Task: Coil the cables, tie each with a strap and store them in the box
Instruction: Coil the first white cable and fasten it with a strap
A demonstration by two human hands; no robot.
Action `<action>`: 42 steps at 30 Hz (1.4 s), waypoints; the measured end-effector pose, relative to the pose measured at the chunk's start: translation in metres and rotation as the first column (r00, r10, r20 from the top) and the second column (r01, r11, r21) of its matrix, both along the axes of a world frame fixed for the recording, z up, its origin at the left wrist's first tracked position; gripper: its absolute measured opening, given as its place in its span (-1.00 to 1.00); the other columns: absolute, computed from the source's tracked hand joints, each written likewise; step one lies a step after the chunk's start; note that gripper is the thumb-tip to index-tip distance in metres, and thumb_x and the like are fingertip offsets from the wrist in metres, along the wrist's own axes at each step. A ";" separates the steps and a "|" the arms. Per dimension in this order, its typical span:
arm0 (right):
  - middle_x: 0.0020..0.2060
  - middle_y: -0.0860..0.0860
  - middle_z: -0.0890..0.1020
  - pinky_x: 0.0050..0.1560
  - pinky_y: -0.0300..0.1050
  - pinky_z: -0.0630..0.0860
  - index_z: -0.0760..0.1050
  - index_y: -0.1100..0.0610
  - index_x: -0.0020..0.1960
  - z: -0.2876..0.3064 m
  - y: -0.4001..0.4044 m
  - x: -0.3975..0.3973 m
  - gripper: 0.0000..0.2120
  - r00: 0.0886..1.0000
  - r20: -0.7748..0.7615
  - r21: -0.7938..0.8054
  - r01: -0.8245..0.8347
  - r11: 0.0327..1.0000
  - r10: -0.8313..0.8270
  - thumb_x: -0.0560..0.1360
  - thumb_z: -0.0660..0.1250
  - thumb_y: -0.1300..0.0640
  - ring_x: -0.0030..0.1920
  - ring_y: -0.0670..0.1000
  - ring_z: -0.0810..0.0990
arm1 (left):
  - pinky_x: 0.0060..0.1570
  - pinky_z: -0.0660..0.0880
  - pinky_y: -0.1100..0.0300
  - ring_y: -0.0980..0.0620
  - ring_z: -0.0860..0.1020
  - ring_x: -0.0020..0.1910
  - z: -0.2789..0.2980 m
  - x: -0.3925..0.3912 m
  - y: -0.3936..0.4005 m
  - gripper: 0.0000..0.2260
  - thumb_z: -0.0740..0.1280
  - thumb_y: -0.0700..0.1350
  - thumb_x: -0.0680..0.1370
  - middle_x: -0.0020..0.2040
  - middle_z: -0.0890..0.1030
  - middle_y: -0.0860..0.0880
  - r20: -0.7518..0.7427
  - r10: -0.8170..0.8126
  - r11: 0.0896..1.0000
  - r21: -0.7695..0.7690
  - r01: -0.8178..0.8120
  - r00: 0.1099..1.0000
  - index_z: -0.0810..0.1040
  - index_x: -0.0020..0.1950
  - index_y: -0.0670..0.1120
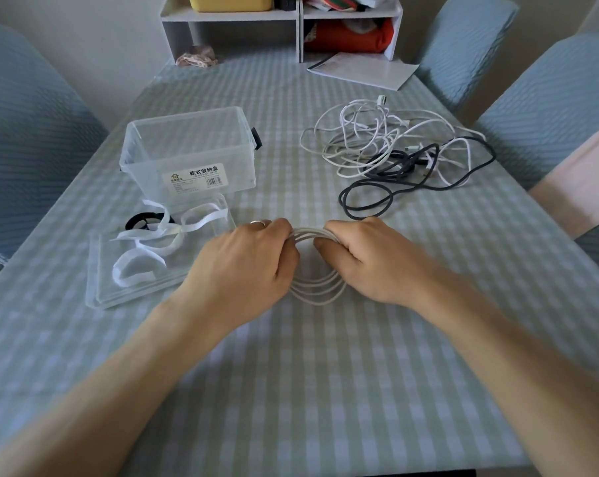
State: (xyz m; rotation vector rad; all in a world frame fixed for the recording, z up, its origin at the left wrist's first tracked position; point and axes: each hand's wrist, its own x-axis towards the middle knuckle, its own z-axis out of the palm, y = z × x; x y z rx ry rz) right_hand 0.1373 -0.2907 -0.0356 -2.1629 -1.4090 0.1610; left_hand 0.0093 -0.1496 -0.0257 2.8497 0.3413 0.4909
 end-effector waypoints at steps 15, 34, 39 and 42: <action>-0.42 -0.04 0.32 -0.28 -0.02 0.33 0.30 0.19 -0.28 0.009 -0.007 -0.002 -0.46 0.949 -0.308 0.189 -0.013 0.982 0.072 0.57 0.05 -0.27 -0.38 -0.06 0.32 | -0.30 0.27 0.20 0.03 0.29 -0.41 0.010 0.002 -0.011 -0.71 0.13 -0.03 0.68 -0.50 0.34 -0.03 0.070 -0.001 0.150 -0.986 0.070 0.998 0.40 -0.19 -0.13; -0.27 0.01 0.63 -0.08 0.03 0.54 0.54 -0.03 0.02 0.014 -0.014 0.009 -0.74 0.974 -0.219 0.064 0.079 0.995 -0.064 0.56 0.15 -0.14 -0.19 -0.01 0.61 | -0.12 0.41 0.13 -0.02 0.38 -0.40 0.009 0.004 -0.003 -0.70 0.13 -0.13 0.69 -0.53 0.25 0.03 0.063 0.086 0.376 -0.926 0.026 0.994 0.35 -0.23 -0.18; -0.39 -0.06 0.53 -0.34 -0.01 0.42 0.43 0.01 -0.10 0.009 -0.003 -0.006 -0.79 1.000 0.010 0.027 -0.025 0.999 0.025 0.53 0.27 -0.12 -0.36 -0.04 0.52 | -0.32 0.35 0.16 0.04 0.26 -0.45 0.005 0.005 -0.012 -0.63 0.15 -0.12 0.70 -0.49 0.25 0.02 0.093 -0.001 0.439 -0.895 0.084 0.996 0.30 -0.32 -0.15; -0.49 -0.06 0.40 -0.36 -0.06 0.24 0.23 -0.02 -0.32 0.007 -0.001 -0.008 -0.65 0.995 0.092 -0.047 0.050 0.998 -0.045 0.63 0.17 -0.01 -0.44 -0.02 0.40 | -0.25 0.43 -0.09 -0.02 0.38 -0.44 0.000 0.005 -0.009 -0.66 0.18 -0.06 0.69 -0.53 0.33 0.03 0.097 -0.006 0.569 -0.818 0.083 0.995 0.43 -0.28 -0.06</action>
